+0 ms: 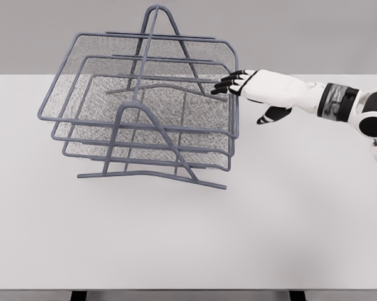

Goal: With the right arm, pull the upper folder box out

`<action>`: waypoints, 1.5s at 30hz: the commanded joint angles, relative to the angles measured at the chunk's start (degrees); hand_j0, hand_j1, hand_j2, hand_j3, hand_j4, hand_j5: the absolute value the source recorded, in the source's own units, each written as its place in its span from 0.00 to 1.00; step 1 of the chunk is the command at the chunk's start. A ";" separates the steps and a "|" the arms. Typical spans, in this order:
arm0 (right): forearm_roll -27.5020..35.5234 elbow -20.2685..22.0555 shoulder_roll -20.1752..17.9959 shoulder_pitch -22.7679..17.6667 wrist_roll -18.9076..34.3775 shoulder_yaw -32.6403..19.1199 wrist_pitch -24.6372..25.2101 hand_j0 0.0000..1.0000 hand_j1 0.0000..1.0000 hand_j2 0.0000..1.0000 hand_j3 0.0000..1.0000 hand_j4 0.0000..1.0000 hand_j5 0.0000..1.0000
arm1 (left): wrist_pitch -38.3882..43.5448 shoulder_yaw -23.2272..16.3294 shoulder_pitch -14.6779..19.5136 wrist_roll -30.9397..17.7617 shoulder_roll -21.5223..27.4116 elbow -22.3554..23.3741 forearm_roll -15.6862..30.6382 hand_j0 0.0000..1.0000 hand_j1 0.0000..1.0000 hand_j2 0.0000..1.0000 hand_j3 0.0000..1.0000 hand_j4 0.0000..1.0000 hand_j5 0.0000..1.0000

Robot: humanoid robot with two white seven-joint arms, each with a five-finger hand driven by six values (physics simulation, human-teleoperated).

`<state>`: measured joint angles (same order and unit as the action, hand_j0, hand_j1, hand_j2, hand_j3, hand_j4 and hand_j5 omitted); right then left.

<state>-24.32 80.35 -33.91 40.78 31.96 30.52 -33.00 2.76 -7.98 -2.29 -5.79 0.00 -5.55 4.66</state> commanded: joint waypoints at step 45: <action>-4.07 2.71 -11.79 -10.64 0.29 -15.14 -2.00 1.00 1.00 1.00 1.00 1.00 1.00 | -0.04 -0.11 0.00 -0.01 0.00 0.10 0.00 1.00 1.00 1.00 1.00 1.00 1.00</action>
<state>-21.61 83.79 -45.54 30.15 32.19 16.15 -33.81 2.74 -8.07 -2.29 -5.79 0.00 -5.46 4.66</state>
